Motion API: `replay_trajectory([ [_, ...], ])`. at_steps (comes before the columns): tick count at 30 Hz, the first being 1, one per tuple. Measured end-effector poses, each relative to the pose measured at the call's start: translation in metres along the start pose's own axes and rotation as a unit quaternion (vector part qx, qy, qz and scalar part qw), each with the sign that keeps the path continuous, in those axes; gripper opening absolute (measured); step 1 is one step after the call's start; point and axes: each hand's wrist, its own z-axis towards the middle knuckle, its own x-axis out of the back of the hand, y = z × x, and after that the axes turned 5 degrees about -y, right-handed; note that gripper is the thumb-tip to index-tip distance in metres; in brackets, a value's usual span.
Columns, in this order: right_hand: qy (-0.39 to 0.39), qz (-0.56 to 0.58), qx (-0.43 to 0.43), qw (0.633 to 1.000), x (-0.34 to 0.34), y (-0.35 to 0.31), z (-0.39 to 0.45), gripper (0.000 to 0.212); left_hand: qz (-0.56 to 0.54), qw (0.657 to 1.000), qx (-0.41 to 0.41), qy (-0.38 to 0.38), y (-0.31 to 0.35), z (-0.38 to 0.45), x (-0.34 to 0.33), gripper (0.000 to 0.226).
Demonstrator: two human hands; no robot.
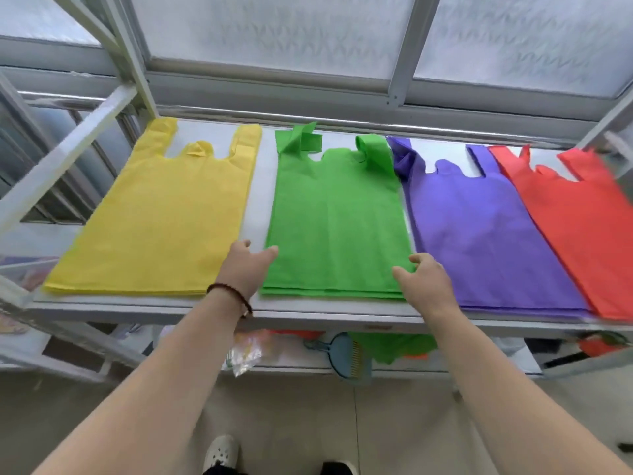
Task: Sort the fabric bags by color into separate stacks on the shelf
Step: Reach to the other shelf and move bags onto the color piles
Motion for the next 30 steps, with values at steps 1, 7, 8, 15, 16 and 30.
replay_trajectory([
  [1,-0.005,0.01,-0.013,1.0,0.002,0.0,0.004,0.05,-0.035,0.999,0.024,0.015,0.008,0.004,-0.008,0.061],
  [7,-0.12,0.152,-0.089,0.977,0.019,-0.013,0.021,0.014,0.001,0.989,0.14,-0.038,0.049,0.014,-0.027,0.057],
  [8,-0.144,0.174,-0.102,0.969,0.021,-0.015,0.023,0.014,0.024,0.986,0.15,-0.061,0.051,0.015,-0.027,0.054],
  [15,-0.15,0.123,-0.045,0.98,0.019,0.006,0.036,0.018,0.086,0.984,0.143,-0.068,0.019,0.028,-0.026,0.056],
  [16,-0.131,0.077,-0.013,0.988,0.018,0.01,0.032,0.02,0.109,0.981,0.144,-0.075,0.015,0.027,-0.024,0.061],
  [30,-0.25,0.325,-0.071,0.909,0.034,-0.053,0.145,0.024,0.044,0.998,0.021,-0.03,0.066,0.153,-0.007,0.084],
])
